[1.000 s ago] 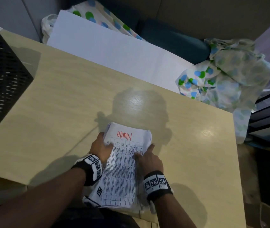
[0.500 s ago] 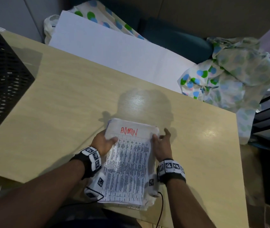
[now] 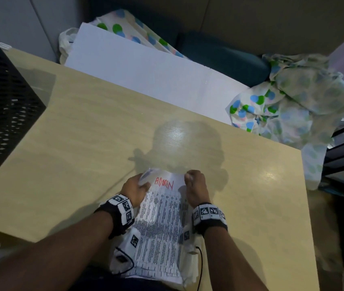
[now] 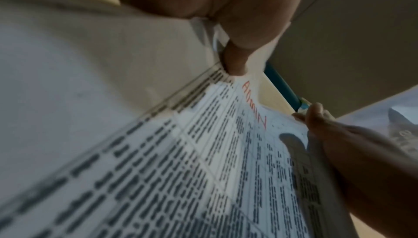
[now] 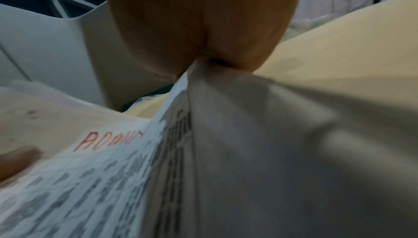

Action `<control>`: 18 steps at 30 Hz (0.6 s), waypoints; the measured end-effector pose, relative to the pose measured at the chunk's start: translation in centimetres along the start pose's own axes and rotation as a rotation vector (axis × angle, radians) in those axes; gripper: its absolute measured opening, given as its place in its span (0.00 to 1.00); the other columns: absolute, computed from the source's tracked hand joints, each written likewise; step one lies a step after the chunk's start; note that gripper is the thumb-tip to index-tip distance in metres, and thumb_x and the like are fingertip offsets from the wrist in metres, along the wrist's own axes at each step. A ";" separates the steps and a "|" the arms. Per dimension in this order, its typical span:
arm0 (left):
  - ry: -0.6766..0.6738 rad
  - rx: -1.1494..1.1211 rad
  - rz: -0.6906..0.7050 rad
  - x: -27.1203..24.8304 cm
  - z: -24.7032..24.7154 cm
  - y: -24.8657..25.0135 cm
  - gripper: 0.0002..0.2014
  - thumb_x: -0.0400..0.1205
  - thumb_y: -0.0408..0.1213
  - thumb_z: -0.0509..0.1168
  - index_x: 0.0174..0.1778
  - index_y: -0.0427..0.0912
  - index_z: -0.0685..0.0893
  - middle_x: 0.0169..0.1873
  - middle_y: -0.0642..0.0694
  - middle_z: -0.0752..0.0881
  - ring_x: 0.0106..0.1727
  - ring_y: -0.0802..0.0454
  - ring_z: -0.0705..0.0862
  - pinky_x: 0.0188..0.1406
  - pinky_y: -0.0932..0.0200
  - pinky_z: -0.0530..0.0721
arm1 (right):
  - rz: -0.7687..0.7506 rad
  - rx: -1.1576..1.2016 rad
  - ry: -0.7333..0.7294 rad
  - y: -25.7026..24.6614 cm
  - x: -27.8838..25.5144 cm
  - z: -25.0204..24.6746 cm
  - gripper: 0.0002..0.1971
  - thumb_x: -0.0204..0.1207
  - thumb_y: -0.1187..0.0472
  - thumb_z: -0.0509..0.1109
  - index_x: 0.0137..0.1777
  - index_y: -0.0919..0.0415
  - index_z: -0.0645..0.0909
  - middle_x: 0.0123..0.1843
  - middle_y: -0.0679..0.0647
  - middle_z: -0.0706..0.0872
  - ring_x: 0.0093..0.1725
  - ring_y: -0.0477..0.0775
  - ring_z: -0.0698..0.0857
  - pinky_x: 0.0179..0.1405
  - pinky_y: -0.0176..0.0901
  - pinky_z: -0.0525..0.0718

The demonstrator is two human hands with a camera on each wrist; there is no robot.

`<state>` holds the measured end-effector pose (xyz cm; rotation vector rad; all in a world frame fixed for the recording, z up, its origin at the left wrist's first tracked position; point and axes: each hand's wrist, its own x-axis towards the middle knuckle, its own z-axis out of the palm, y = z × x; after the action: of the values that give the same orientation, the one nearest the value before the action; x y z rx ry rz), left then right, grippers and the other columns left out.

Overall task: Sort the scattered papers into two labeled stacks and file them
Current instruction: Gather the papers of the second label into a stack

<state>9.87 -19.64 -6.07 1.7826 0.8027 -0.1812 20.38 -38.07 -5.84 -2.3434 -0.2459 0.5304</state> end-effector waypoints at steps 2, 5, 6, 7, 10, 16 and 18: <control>0.038 0.010 0.034 0.2 -0.3 0.4 0.18 0.81 0.30 0.64 0.68 0.40 0.80 0.58 0.39 0.86 0.51 0.48 0.82 0.51 0.61 0.75 | 0.093 0.163 0.012 -0.1 0.1 -0.5 0.21 0.85 0.51 0.57 0.72 0.60 0.63 0.64 0.57 0.73 0.63 0.58 0.77 0.57 0.43 0.72; 0.069 -0.050 0.093 0.5 -0.8 1.2 0.18 0.82 0.32 0.64 0.68 0.35 0.79 0.53 0.40 0.85 0.52 0.47 0.81 0.50 0.60 0.75 | 0.203 0.323 -0.039 0.5 0.0 -1.0 0.29 0.81 0.44 0.60 0.76 0.60 0.58 0.62 0.55 0.75 0.59 0.57 0.80 0.58 0.46 0.77; 0.074 -0.067 0.088 0.5 -1.0 1.7 0.16 0.82 0.33 0.64 0.66 0.36 0.80 0.51 0.41 0.85 0.51 0.45 0.82 0.48 0.59 0.75 | 0.191 0.333 -0.066 0.8 -0.2 -1.0 0.34 0.76 0.38 0.64 0.74 0.60 0.64 0.61 0.55 0.81 0.58 0.59 0.83 0.54 0.47 0.81; 0.080 -0.093 0.080 0.5 -1.2 2.1 0.13 0.81 0.34 0.64 0.62 0.38 0.81 0.48 0.41 0.85 0.50 0.42 0.83 0.46 0.57 0.76 | 0.164 0.335 -0.084 1.3 -0.3 -0.8 0.38 0.69 0.33 0.67 0.70 0.60 0.71 0.59 0.56 0.85 0.56 0.60 0.86 0.48 0.47 0.84; 0.081 -0.267 0.039 0.4 -1.7 3.0 0.13 0.70 0.52 0.71 0.45 0.50 0.85 0.44 0.44 0.88 0.47 0.43 0.86 0.46 0.54 0.81 | 0.110 0.388 0.008 2.0 -0.4 -0.3 0.36 0.61 0.31 0.73 0.60 0.57 0.82 0.52 0.54 0.90 0.51 0.57 0.89 0.44 0.52 0.88; 0.068 -0.282 -0.025 0.1 -1.8 3.2 0.13 0.75 0.46 0.73 0.52 0.45 0.84 0.44 0.42 0.88 0.45 0.43 0.86 0.37 0.61 0.80 | -0.028 0.420 0.144 -1.4 -0.5 -1.6 0.29 0.65 0.39 0.72 0.58 0.59 0.78 0.51 0.55 0.88 0.49 0.54 0.88 0.43 0.48 0.88; 0.120 -0.265 0.010 0.0 -2.0 3.6 0.13 0.78 0.40 0.70 0.57 0.40 0.84 0.43 0.42 0.87 0.38 0.48 0.84 0.32 0.64 0.77 | -0.027 0.407 0.116 -2.2 -0.6 -1.6 0.25 0.73 0.44 0.71 0.63 0.60 0.74 0.55 0.55 0.85 0.52 0.55 0.86 0.45 0.44 0.85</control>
<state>11.53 -18.44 -2.49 1.5574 0.8614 0.0384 20.45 -37.61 -3.05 -1.9628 -0.1033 0.3879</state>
